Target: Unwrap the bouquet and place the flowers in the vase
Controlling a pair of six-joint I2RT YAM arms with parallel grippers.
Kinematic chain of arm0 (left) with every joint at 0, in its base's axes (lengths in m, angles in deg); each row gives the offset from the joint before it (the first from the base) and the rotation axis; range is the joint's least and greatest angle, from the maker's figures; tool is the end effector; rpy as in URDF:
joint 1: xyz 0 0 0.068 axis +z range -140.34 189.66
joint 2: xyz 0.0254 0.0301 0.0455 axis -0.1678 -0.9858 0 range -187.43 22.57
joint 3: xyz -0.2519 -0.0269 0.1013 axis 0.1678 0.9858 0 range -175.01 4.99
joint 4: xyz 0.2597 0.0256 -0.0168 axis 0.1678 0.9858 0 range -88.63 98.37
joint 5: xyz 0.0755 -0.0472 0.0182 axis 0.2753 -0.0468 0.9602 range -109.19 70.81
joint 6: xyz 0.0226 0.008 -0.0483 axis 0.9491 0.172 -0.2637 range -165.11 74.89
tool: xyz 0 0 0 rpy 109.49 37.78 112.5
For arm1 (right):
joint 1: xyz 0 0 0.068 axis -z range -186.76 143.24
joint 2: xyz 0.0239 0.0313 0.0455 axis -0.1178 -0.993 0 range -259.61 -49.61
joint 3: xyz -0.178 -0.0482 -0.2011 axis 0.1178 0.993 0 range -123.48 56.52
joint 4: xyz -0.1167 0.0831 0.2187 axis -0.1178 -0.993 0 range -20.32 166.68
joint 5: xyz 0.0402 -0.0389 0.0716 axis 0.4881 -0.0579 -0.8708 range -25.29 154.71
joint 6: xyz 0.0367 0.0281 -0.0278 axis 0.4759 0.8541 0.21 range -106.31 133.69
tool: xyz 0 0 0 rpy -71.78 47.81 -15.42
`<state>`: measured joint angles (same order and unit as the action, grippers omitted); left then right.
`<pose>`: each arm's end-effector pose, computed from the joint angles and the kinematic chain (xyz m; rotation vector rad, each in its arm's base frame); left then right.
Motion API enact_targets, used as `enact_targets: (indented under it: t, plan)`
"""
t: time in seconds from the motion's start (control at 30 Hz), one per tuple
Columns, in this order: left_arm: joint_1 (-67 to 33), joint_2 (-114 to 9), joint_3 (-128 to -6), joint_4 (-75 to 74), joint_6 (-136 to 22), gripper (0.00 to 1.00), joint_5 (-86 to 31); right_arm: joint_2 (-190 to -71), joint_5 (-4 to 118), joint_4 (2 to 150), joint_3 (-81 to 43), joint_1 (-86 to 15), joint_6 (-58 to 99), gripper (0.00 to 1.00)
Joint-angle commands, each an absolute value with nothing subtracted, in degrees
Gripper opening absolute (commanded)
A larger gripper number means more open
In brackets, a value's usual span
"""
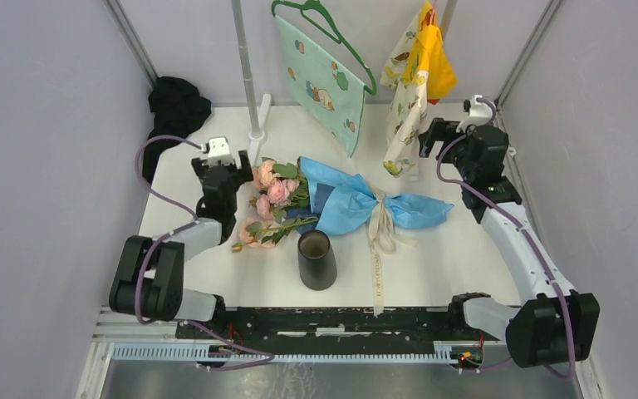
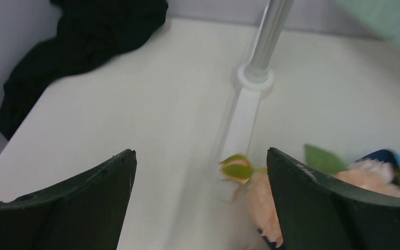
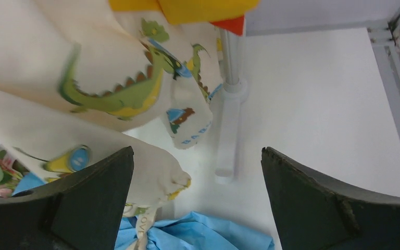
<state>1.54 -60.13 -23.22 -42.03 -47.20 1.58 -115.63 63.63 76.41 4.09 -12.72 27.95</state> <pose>0.2818 -0.0274 0.1901 -0.1702 1.7472 0.1898 0.2698 0.0288 0.3292 0.1184 1.8170 0.2672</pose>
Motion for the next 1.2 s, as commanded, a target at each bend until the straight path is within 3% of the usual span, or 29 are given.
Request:
enact_targets:
  t: [0.0, 0.13, 0.27, 0.43, 0.73, 1.0, 1.17]
  plan:
    - [-2.95, -50.08, -29.43, -37.75, -44.84, 1.00, 5.98, -113.97, 64.21, 70.82, -5.97, -16.62, 24.55, 0.98]
    - [-4.18, -44.05, -40.34, -26.34, -53.01, 1.00, 1.72, -114.47, 71.99, 65.03, -11.04, -26.35, 19.94, 0.98]
    - [-4.22, -42.25, -57.62, -8.88, -57.12, 1.00, -12.12, -112.03, 72.50, 63.81, -7.88, -33.43, 21.20, 0.98]
    - [-4.24, -37.70, -62.33, -7.54, -60.27, 1.00, -24.42, -106.11, 74.53, 61.57, 3.24, -42.03, 23.38, 0.97]
    - [-4.22, -36.78, -69.22, -11.76, -64.20, 1.00, -51.99, -104.38, 78.88, 61.61, 22.19, -51.63, 30.16, 0.78]
    - [-4.23, -38.89, -65.72, -14.40, -75.68, 1.00, -52.86, -108.07, 98.32, 56.03, 20.68, -51.62, 30.39, 0.60]
    - [-4.22, -39.99, -63.20, -16.30, -79.92, 1.00, -47.03, -110.71, 94.12, 60.34, 23.51, -51.32, 30.83, 0.53]
